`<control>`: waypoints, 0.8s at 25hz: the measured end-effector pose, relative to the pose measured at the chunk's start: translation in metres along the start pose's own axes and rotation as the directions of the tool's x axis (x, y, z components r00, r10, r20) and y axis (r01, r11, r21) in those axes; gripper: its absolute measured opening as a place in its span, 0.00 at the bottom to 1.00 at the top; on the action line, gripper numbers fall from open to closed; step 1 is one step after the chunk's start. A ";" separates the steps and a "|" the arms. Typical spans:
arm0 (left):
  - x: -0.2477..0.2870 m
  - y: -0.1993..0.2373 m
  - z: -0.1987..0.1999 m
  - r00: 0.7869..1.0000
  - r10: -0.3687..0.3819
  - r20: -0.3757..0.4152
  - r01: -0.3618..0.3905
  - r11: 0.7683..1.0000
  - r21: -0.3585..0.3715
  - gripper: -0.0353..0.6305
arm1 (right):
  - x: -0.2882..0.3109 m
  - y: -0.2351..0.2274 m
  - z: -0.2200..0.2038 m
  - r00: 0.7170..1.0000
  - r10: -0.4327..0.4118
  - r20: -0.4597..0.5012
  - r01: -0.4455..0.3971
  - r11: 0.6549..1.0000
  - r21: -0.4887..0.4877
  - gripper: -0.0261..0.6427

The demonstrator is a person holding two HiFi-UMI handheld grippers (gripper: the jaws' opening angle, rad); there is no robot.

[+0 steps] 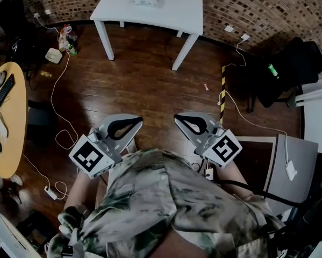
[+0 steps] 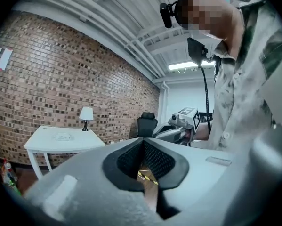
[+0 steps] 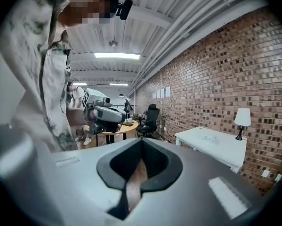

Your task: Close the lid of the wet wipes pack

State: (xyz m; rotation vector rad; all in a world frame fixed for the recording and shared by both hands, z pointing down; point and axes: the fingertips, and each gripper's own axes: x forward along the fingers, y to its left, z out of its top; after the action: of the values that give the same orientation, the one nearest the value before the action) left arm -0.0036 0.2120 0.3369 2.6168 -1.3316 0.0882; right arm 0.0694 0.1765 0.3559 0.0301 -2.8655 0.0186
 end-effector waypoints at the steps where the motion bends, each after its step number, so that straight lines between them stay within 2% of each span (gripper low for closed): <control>1: 0.011 -0.014 0.000 1.000 0.002 -0.001 -0.002 1.000 0.003 0.06 | -0.016 0.001 -0.006 1.000 0.003 0.005 -0.003 1.000 0.005 0.04; 6: 0.056 -0.090 -0.009 0.999 0.022 -0.036 -0.023 1.000 -0.018 0.06 | -0.093 0.006 -0.035 0.999 0.027 0.023 -0.028 0.999 0.020 0.04; 10: 0.070 -0.134 -0.017 0.997 0.051 -0.062 -0.053 0.998 -0.033 0.06 | -0.130 0.008 -0.052 0.999 0.049 0.011 -0.050 0.998 0.038 0.04; 16: 0.064 -0.166 -0.020 0.995 0.025 -0.094 -0.027 0.999 -0.018 0.06 | -0.146 0.025 -0.048 0.998 0.059 0.026 -0.059 0.998 0.013 0.04; 20: 0.060 -0.175 -0.014 0.995 -0.014 -0.103 0.013 1.000 -0.009 0.06 | -0.144 0.036 -0.037 0.998 0.037 0.052 -0.039 0.999 0.037 0.04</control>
State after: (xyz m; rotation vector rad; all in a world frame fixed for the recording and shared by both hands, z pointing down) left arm 0.1737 0.2675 0.3323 2.5759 -1.2769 0.2116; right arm 0.2171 0.2158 0.3515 -0.0167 -2.9171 0.0811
